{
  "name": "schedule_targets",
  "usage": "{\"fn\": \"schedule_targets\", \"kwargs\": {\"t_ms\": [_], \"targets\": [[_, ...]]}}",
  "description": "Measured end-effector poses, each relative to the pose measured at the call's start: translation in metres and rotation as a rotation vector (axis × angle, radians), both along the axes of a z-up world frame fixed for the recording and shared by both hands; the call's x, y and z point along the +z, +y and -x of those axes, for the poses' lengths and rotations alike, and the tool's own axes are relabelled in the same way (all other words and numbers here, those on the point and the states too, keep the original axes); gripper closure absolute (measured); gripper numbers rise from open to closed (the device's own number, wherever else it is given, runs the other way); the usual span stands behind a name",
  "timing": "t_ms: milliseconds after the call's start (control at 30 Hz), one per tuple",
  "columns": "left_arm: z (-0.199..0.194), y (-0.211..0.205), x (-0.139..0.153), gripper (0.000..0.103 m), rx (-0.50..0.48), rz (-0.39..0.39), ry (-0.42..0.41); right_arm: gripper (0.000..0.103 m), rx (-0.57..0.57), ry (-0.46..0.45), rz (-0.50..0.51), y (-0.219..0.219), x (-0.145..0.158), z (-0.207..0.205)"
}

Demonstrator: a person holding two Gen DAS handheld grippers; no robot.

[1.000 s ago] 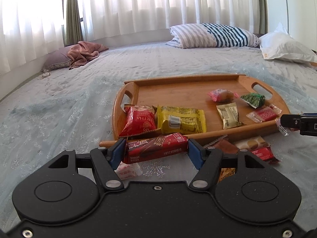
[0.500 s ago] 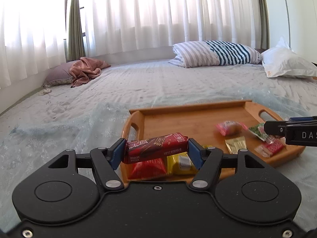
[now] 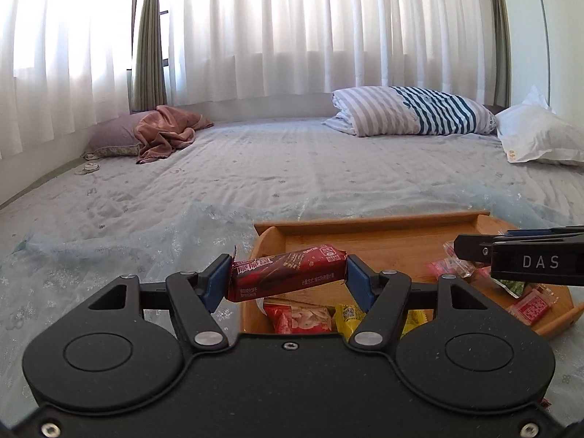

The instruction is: Organize snacks

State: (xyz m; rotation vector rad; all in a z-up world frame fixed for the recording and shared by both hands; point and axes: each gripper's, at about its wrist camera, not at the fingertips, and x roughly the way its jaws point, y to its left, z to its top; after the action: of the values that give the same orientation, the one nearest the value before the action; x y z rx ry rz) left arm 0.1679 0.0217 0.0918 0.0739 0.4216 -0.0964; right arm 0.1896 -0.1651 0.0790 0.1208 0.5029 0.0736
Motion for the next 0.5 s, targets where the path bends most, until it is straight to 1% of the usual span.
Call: {"fn": "schedule_targets", "kwargs": {"t_ms": [200, 400, 500], "targets": [[-0.021, 0.006, -0.005, 0.038, 0.013, -0.006, 0.01, 0.036, 0.022, 0.025, -0.008, 0.009, -0.005, -0.021], [-0.034, 0.01, -0.01, 0.038, 0.019, 0.019, 0.022, 0.036, 0.036, 0.046, -0.013, 0.016, -0.011, -0.034], [-0.04, 0.011, -0.012, 0.038, 0.023, 0.017, 0.025, 0.036, 0.04, 0.05, -0.015, 0.02, -0.012, -0.04]]}}
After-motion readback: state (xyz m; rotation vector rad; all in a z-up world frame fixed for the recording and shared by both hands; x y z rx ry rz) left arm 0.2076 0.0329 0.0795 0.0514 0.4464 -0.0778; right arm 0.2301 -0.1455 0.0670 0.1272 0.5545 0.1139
